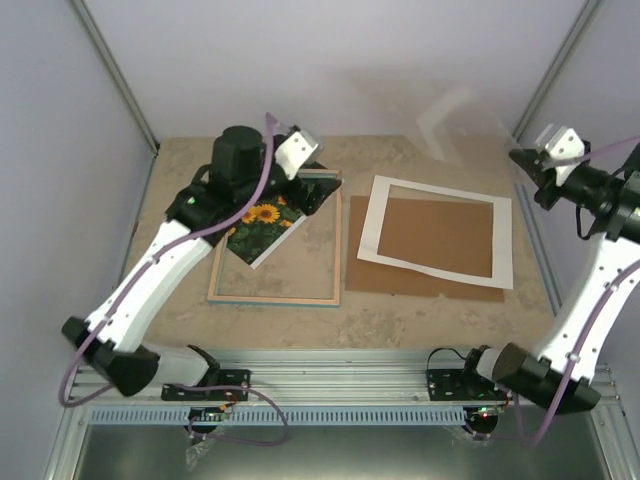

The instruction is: Put the photo into the frame

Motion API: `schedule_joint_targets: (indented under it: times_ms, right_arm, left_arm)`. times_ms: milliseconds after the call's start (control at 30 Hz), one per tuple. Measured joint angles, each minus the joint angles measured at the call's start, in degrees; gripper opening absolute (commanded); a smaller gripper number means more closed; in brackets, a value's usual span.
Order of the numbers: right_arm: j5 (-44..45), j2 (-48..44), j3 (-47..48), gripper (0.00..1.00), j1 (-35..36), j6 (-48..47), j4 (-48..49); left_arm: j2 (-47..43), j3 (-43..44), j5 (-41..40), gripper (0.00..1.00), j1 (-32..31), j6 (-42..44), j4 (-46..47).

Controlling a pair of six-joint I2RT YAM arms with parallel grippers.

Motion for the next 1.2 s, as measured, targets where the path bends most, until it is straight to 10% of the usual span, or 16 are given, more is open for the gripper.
schedule_joint_targets:
  times_ms: [600,1200]
  right_arm:
    - [-1.64,-6.54,-2.97,0.01,19.45,-6.67,1.44]
    - [5.35,-4.57,-6.60,0.09,29.94,-6.60,2.69]
  left_arm:
    - [-14.36,-0.92,1.77,0.82,-0.09,12.02,-12.90]
    - [-6.91,3.04,6.05,0.00,-2.08,9.16,-18.71]
